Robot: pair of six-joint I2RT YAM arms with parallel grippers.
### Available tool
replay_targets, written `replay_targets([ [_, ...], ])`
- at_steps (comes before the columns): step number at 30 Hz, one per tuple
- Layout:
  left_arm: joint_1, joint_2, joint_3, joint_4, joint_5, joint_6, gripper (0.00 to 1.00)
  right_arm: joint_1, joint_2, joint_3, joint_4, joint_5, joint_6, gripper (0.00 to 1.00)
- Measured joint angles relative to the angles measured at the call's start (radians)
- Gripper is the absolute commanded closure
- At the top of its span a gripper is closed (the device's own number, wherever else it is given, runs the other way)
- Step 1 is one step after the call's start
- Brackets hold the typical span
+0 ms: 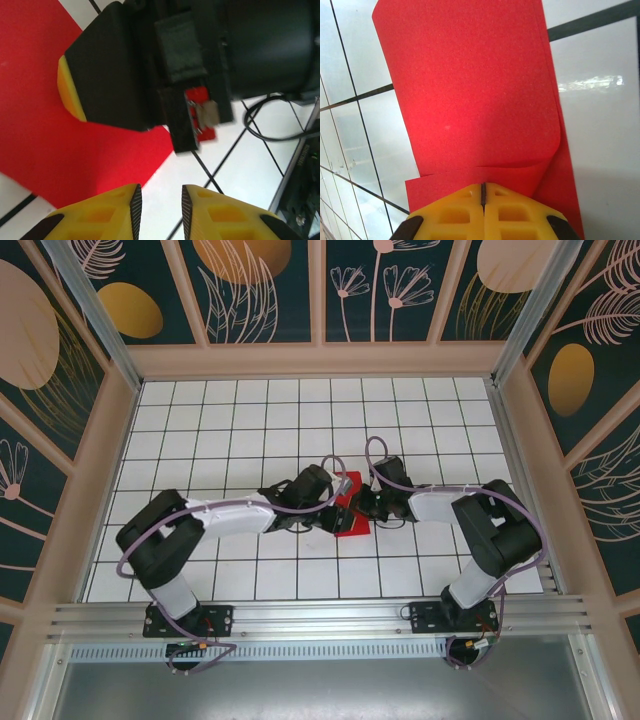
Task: Fold a paper plane with a square sheet of paper (fold left side to right side)
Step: Fold the triangle a second time at the center of the table.
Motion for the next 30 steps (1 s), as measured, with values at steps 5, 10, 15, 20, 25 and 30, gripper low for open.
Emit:
replay_targets([
  [5,0.0,0.094,0.011,-0.01,-0.005,0.004,0.71,0.0,0.0,0.001,-0.001,0.0,0.0,0.96],
  [10,0.0,0.114,0.01,-0.008,-0.021,0.007,0.73,0.0,0.0,0.004,-0.008,0.0,-0.008,0.96],
  [15,0.0,0.109,-0.034,0.055,-0.023,0.001,0.78,-0.002,-0.002,0.004,-0.008,-0.004,-0.029,0.97],
  [20,0.0,0.095,-0.097,0.143,-0.006,-0.02,0.85,-0.02,-0.063,-0.023,-0.038,-0.017,-0.069,0.99],
  [25,0.0,0.087,-0.125,0.178,0.004,-0.028,0.89,-0.023,-0.18,-0.032,-0.045,-0.035,-0.078,1.0],
  [30,0.0,0.084,-0.13,0.18,0.005,-0.031,0.89,0.01,-0.227,-0.085,-0.002,-0.047,-0.055,1.0],
])
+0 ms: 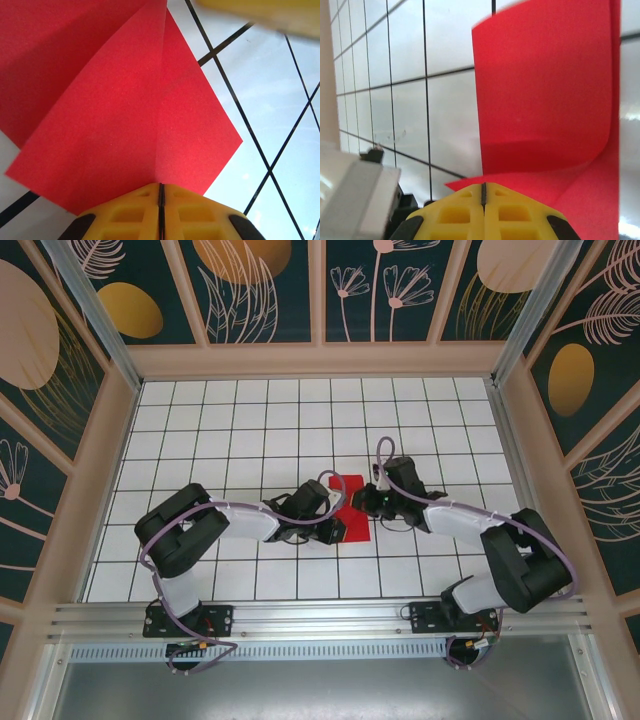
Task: Fold a paper plane with a square sheet of paper (fold left side to right side)
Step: Fold the triangle a second time at the center of the table.
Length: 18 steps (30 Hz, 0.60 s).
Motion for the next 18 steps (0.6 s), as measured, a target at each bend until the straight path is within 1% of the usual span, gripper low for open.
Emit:
replay_targets([
  [5,0.0,0.0,-0.001,0.0,0.0,0.0,0.9,0.049,0.008,-0.049,0.018,0.0,0.045,1.0],
  [18,0.0,0.0,-0.001,0.0,0.0,0.0,0.9,0.09,0.127,-0.044,0.085,0.0,0.086,1.0],
])
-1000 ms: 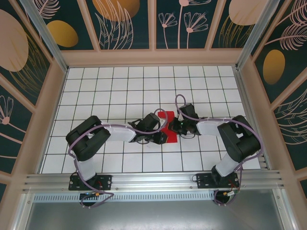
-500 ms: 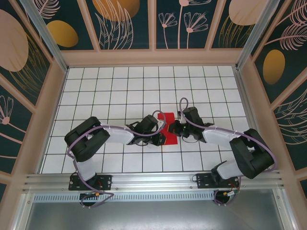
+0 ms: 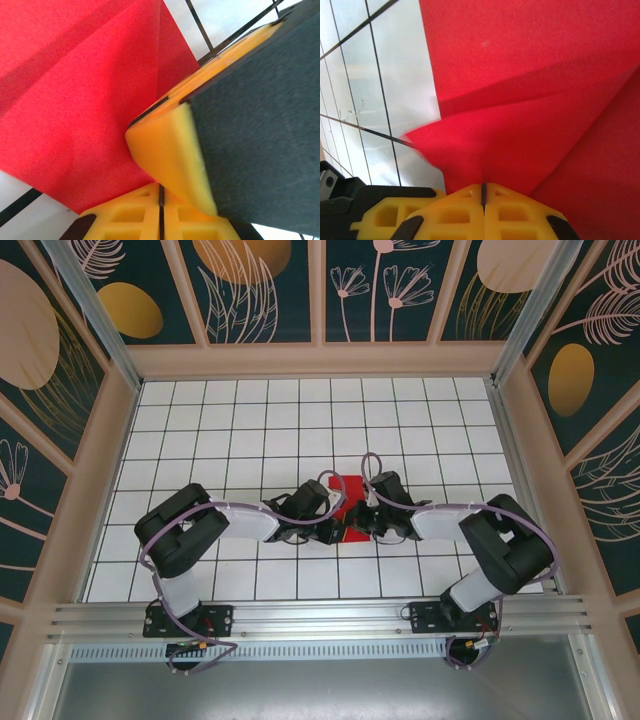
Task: Fold a paper plane with a square sheet of paper (fold left side to right side)
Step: Fold the triangle a second time at the center of the table.
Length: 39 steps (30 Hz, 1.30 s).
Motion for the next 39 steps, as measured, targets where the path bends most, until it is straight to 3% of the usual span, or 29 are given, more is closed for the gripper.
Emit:
replay_targets([
  [16,0.0,0.0,0.0,0.0,-0.004,0.0,0.9,0.002,0.048,0.088,-0.114,0.046,-0.057,1.0],
  [28,0.0,0.0,-0.003,0.007,-0.008,0.0,0.9,-0.166,0.07,0.124,-0.135,0.056,-0.162,1.0],
  [33,0.0,-0.002,-0.003,0.006,-0.008,0.0,0.9,-0.188,0.074,0.13,-0.134,0.068,-0.185,1.0],
  [39,0.0,-0.068,-0.009,-0.087,-0.013,-0.006,0.74,-0.171,0.074,0.13,-0.132,0.073,-0.184,1.0],
])
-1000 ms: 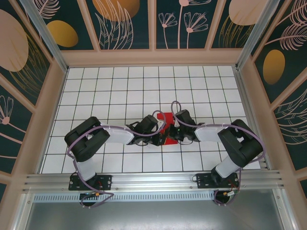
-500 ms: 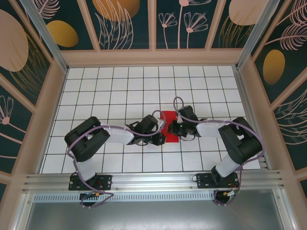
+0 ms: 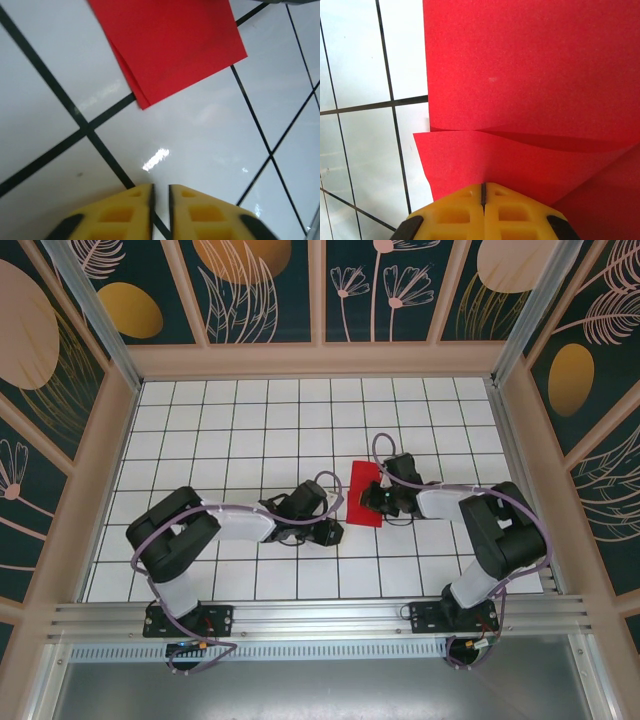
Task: Fold a paper plane with a square sheet of paper (fold left side to right side)
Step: Fold the triangle a second time at the center of the table.
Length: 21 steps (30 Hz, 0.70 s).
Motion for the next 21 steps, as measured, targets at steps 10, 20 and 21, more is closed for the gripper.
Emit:
replay_targets([
  [10,0.0,-0.034,0.098,-0.026,0.016,-0.003,0.71,0.117,-0.023,-0.032,0.023,0.006,0.071,1.0],
  [20,-0.003,0.103,0.129,-0.039,0.003,0.008,0.75,0.121,-0.025,-0.035,0.025,0.002,0.095,1.0],
  [21,-0.003,0.104,0.129,-0.044,-0.005,0.01,0.75,0.121,-0.025,-0.035,0.025,0.002,0.095,1.0],
])
